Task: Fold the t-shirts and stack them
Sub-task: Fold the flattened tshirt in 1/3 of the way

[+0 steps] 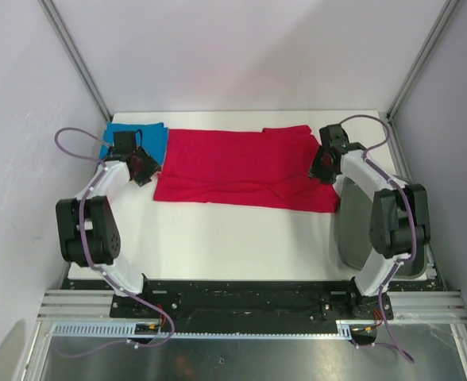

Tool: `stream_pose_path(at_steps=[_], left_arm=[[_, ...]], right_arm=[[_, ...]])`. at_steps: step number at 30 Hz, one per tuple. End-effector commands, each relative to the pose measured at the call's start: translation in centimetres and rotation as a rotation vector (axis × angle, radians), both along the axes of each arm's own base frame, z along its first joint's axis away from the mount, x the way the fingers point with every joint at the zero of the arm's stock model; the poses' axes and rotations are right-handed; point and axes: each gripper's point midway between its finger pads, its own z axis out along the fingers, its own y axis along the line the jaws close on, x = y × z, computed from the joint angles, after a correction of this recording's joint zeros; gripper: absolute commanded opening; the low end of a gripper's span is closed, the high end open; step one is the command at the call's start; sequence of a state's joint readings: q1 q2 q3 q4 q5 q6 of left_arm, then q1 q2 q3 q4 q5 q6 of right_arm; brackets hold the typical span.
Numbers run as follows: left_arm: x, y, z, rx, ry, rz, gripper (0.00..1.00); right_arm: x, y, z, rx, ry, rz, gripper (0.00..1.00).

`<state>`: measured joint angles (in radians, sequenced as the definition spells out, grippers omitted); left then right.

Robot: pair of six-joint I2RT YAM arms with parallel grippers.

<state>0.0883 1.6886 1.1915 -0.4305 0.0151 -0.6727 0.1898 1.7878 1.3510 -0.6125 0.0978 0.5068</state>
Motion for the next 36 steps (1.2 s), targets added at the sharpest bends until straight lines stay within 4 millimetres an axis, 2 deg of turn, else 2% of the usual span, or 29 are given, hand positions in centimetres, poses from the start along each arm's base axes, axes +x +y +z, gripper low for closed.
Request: stream_pose_path(at_steps=[1,6,9,16,25,29,36], left_arm=[[-2.2,-0.5,1.2,-0.020,-0.037,-0.006,0.52],[-4.4,-0.8,0.4,-0.036,-0.020,-0.001,0.50],[-5.2,-0.8,0.0,-0.036,-0.013,0.003,0.49],[-6.2,-1.0,-0.3,-0.036,-0.006,-0.005,0.49],[-7.0,-1.0,-1.0,-0.039,0.007,-0.007,0.48],[-7.1,-0.9,-1.2,-0.038,0.009,-0.006,0.48],[-7.1,-0.9,-1.2,-0.041,0.008,-0.002,0.48]], right_arm=[[-2.6,0.4,1.3,0.061,-0.033,-0.024,0.42],[-6.0,-0.1,0.1,0.099,-0.007,-0.050,0.41],[-7.4,-0.9,-0.7,0.100,0.006,-0.071,0.41],[-9.2,-4.4,-2.3,0.067,0.043,-0.139,0.41],[-10.4,-8.6,-3.0,0.013,0.059,-0.229,0.43],[-10.2,-8.5,-2.9,0.036,0.044,-0.219,0.46],[-9.2,-6.5,-2.1,0.061,-0.011,-0.177,0.52]])
